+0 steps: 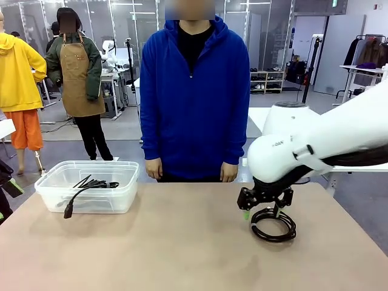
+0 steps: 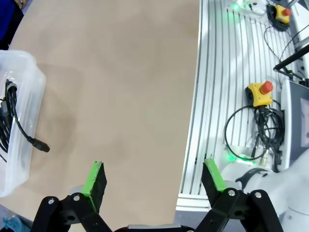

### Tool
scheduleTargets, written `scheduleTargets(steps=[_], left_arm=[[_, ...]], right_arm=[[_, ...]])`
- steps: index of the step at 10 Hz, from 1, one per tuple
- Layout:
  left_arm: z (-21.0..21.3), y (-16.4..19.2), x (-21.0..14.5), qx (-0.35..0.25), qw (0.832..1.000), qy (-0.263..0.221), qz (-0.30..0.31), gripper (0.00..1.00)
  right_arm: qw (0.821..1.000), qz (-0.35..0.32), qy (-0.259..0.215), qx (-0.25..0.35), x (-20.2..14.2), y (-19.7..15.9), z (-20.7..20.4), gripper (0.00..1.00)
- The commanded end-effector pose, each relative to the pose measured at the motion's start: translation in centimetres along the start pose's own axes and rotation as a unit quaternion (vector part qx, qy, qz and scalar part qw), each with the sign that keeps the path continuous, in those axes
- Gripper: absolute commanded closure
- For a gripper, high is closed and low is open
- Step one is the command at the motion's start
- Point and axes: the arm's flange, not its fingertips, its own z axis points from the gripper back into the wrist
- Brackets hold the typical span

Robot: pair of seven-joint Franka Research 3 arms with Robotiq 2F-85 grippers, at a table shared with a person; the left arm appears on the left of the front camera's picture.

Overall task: Organize and store the cables.
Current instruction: Place the USB Extension Cable into the Organizing box.

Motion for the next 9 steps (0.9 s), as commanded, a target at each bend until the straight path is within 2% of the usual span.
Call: scheduleTargets(steps=[1,6,9], left_arm=[[-0.1,-0.1,0.1,0.002,1.0,-0.002,0.007,0.0],[-0.1,-0.1,0.1,0.002,1.0,-0.002,0.007,0.0],[-0.1,-0.1,0.1,0.002,1.0,-0.002,0.007,0.0]], right_arm=[[0.998,-0.057,-0.008,-0.004,1.7,0.6,-0.9,0.0],[0.995,-0.095,-0.001,-0.019,4.2,0.6,-5.9,0.0],[0.996,-0.092,-0.014,-0.013,4.9,0.0,-6.9,0.0]])
